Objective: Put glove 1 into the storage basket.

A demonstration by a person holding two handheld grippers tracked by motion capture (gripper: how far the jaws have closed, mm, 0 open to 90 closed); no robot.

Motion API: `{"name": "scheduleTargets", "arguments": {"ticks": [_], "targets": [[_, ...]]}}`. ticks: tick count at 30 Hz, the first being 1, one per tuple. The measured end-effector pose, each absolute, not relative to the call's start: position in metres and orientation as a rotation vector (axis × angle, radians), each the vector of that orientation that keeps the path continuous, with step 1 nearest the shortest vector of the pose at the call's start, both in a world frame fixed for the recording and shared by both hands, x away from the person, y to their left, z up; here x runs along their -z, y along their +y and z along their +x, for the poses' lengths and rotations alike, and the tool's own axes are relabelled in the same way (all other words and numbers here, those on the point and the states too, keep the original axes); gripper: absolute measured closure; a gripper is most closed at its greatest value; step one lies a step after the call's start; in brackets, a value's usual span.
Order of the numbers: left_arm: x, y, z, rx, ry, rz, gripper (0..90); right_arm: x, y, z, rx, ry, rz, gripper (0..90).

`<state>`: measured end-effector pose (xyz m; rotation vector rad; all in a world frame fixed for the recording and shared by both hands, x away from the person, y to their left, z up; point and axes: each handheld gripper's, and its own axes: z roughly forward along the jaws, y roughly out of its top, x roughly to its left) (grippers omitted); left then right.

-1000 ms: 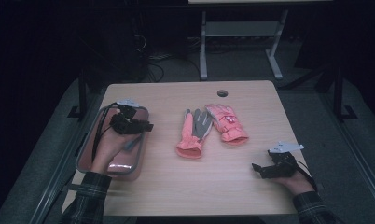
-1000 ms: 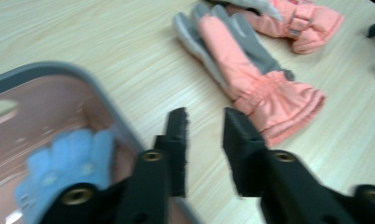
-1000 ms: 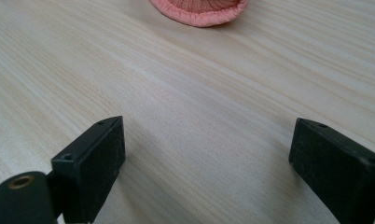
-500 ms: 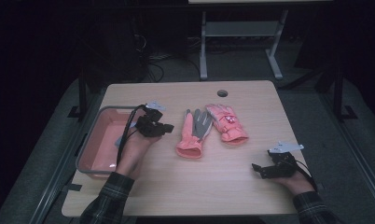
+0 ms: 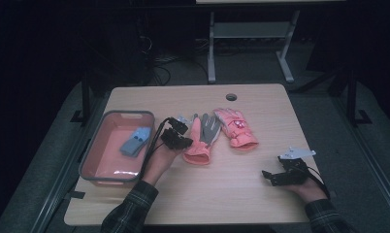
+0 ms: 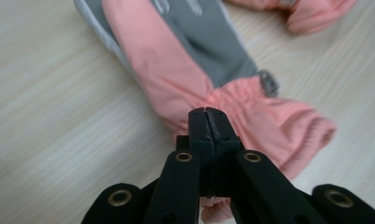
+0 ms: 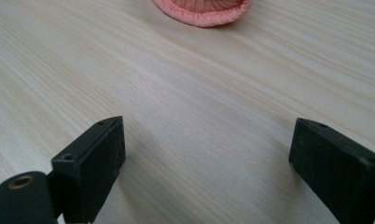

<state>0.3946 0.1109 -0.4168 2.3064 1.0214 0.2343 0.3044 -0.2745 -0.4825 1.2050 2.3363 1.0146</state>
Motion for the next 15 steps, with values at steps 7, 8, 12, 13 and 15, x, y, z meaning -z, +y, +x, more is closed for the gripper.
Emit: {"name": "scheduleTargets", "arguments": {"ticks": [7,8,12,13,15], "targets": [[0.424,0.107,0.391,-0.162,0.977,2.314,89.4,0.482,-0.275,0.304,-1.014,2.338,1.202,10.0],[0.424,0.105,0.390,-0.149,0.964,2.316,89.3,0.482,-0.275,0.304,-1.014,2.338,1.202,10.0],[0.424,0.094,0.384,-0.118,0.915,2.327,89.3,0.482,-0.274,0.304,-1.015,2.337,1.204,10.0],[0.424,0.091,0.383,-0.112,0.902,2.330,89.3,0.482,-0.275,0.304,-1.014,2.338,1.201,10.0],[0.424,0.085,0.380,-0.097,0.872,2.343,89.3,0.482,-0.275,0.304,-1.013,2.338,1.202,10.0]]}}
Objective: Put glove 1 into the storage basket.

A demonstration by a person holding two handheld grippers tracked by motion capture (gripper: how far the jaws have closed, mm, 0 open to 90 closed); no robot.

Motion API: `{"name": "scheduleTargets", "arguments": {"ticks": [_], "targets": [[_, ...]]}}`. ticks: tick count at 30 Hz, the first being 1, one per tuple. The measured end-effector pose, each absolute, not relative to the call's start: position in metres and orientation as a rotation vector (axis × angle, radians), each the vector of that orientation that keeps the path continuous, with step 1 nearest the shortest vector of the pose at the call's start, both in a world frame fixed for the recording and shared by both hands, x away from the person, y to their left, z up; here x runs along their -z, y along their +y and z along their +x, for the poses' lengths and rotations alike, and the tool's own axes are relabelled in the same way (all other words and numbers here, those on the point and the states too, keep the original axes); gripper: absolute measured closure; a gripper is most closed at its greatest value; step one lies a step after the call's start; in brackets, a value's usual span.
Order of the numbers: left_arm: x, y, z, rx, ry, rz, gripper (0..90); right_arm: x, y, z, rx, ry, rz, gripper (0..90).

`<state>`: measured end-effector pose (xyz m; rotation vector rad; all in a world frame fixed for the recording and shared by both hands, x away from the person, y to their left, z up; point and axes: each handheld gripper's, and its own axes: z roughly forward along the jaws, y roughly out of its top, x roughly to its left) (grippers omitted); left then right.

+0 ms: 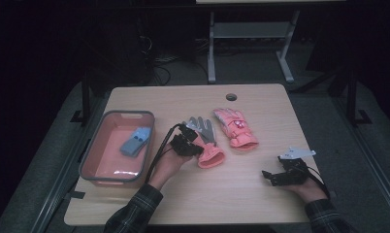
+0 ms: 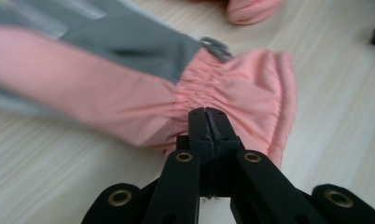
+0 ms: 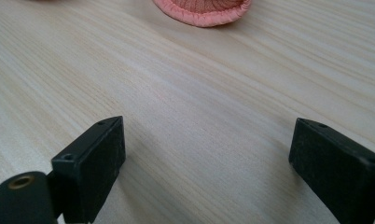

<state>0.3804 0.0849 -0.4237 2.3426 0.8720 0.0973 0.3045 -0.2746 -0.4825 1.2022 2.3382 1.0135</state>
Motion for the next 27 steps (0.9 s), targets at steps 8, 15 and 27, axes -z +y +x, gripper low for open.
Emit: {"name": "scheduleTargets", "arguments": {"ticks": [8,15,27], "targets": [[0.427,0.066,0.374,-0.065,0.809,2.360,89.2,0.483,-0.275,0.304,-1.014,2.338,1.202,10.0],[0.423,0.081,0.364,-0.100,0.797,2.338,86.7,0.482,-0.275,0.304,-1.014,2.338,1.201,10.0],[0.439,0.122,0.327,-0.183,0.775,2.299,55.5,0.481,-0.274,0.306,-0.993,2.328,1.227,10.5]]}}
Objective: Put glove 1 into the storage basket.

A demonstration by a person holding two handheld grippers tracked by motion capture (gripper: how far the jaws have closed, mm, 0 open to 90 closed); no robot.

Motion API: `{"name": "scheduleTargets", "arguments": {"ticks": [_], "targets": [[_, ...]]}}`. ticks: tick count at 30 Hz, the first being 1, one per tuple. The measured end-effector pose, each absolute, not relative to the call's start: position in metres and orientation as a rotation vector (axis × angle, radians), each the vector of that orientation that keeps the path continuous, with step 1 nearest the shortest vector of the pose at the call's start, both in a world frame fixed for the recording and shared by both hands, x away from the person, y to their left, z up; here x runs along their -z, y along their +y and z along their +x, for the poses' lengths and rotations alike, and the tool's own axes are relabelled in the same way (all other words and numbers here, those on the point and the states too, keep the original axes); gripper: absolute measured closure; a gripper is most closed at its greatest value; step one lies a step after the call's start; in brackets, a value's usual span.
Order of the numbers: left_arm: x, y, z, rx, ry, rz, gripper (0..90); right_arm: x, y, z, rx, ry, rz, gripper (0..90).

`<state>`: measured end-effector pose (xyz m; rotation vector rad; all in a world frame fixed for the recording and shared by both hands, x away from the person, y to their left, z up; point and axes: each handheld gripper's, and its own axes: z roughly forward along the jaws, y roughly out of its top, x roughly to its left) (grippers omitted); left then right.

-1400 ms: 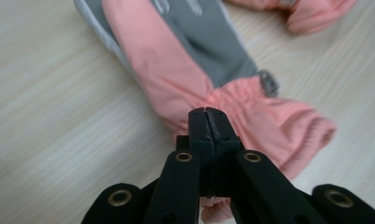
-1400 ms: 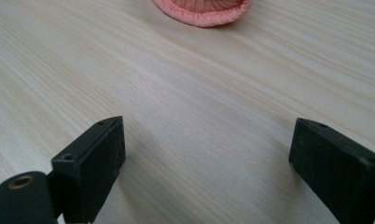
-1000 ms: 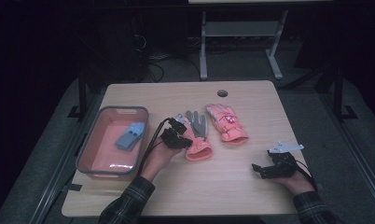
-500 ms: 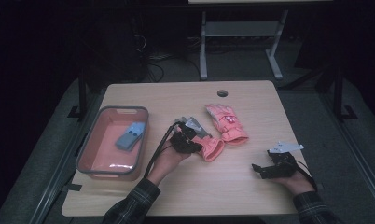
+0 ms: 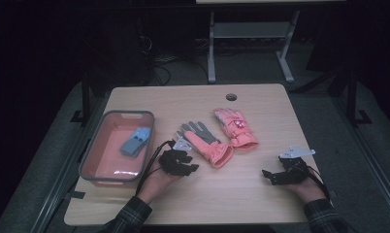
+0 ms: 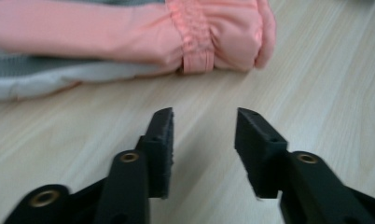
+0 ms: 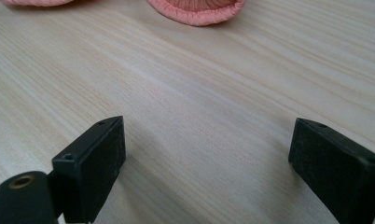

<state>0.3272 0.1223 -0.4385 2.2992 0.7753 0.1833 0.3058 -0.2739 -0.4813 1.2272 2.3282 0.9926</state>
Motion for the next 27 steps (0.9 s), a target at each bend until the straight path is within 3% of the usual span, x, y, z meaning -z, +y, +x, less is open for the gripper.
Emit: {"name": "scheduleTargets", "arguments": {"ticks": [4,9,16,22,27], "targets": [[0.445,0.133,0.315,-0.213,0.769,2.283,43.8,0.476,-0.272,0.306,-0.982,2.344,1.241,16.1],[0.455,0.140,0.303,-0.243,0.757,2.288,32.9,0.465,-0.266,0.309,-1.038,2.350,1.229,30.1],[0.464,0.149,0.295,-0.259,0.754,2.314,17.0,0.447,-0.249,0.316,-1.144,2.397,1.182,63.9],[0.470,0.150,0.289,-0.276,0.719,2.325,13.5,0.433,-0.229,0.323,-1.197,2.451,1.092,89.9],[0.475,0.154,0.286,-0.294,0.688,2.272,12.4,0.423,-0.217,0.328,-1.244,2.480,1.047,90.0]]}}
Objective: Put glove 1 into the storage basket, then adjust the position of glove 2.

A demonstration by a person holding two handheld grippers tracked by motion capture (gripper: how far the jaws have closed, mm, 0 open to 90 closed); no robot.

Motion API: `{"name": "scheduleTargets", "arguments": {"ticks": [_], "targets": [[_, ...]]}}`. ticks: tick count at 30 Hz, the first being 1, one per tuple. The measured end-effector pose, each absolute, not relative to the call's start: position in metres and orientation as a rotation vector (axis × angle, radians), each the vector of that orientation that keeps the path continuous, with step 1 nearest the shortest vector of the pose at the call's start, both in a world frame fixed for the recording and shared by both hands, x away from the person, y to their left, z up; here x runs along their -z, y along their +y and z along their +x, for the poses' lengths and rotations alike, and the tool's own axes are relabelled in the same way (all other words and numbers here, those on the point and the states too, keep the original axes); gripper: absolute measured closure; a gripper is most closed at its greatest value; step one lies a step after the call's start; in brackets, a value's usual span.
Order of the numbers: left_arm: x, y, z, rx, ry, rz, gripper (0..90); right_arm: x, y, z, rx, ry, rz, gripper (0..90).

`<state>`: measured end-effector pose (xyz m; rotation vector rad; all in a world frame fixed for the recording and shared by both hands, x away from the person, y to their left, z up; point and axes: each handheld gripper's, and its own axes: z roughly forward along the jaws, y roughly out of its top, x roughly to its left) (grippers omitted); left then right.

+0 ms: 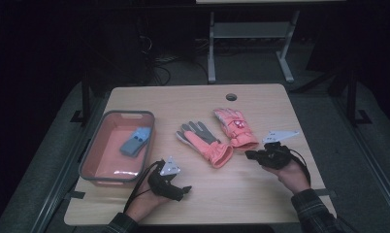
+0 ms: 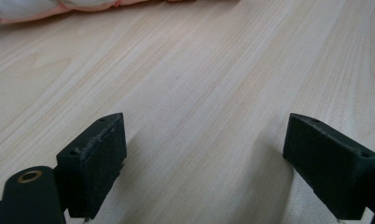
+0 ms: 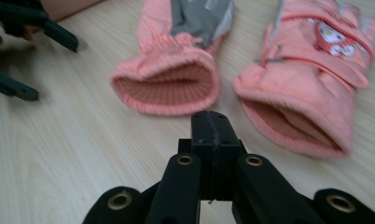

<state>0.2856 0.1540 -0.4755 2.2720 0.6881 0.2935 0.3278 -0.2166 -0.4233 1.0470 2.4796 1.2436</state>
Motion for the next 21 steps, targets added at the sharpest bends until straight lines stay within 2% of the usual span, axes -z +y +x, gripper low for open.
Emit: {"name": "scheduleTargets", "arguments": {"ticks": [21], "targets": [[0.477,0.155,0.285,-0.284,0.685,2.259,12.5,0.407,-0.159,0.377,-1.300,2.518,0.961,90.0]]}}
